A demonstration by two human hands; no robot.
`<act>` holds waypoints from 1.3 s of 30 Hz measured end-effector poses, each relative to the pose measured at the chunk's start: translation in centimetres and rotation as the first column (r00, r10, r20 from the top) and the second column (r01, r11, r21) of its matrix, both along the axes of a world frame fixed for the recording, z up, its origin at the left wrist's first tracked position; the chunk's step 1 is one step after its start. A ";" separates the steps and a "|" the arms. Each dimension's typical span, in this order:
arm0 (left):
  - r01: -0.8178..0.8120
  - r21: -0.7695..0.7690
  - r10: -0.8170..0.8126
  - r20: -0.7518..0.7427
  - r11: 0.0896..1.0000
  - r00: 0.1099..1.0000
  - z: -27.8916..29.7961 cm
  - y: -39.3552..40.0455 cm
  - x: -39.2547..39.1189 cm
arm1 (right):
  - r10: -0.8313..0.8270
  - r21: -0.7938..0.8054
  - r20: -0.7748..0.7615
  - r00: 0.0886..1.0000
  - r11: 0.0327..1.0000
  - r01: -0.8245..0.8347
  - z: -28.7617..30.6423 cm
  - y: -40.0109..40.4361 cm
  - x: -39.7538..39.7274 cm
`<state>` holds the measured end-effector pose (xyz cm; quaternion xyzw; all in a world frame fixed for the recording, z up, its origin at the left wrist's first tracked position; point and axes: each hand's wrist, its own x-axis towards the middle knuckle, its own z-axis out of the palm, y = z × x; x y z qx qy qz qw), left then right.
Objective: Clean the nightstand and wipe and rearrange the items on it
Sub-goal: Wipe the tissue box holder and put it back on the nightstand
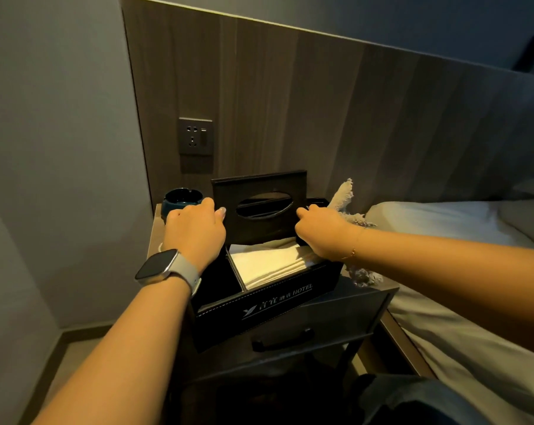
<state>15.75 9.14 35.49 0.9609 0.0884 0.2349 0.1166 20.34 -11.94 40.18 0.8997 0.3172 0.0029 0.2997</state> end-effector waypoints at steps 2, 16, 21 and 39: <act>-0.003 0.031 0.004 -0.005 1.000 1.000 0.3 -0.2 -0.1 | -0.048 0.009 -0.062 0.997 0.999 0.049 0.4 -0.8 -0.8; 0.009 -0.043 -0.011 -0.044 0.999 0.999 0.5 2.8 -2.6 | 0.128 0.298 -0.136 0.982 0.951 -0.082 2.9 -2.4 0.3; 0.018 -0.052 -0.021 -0.061 0.998 0.998 0.8 3.5 -3.7 | 0.145 0.217 -0.112 0.983 0.969 -0.118 2.6 0.8 -0.5; 0.246 0.293 -0.290 0.117 0.924 0.950 2.0 -5.9 -3.2 | 0.005 0.826 -0.179 0.984 0.545 0.147 0.8 -8.0 -2.7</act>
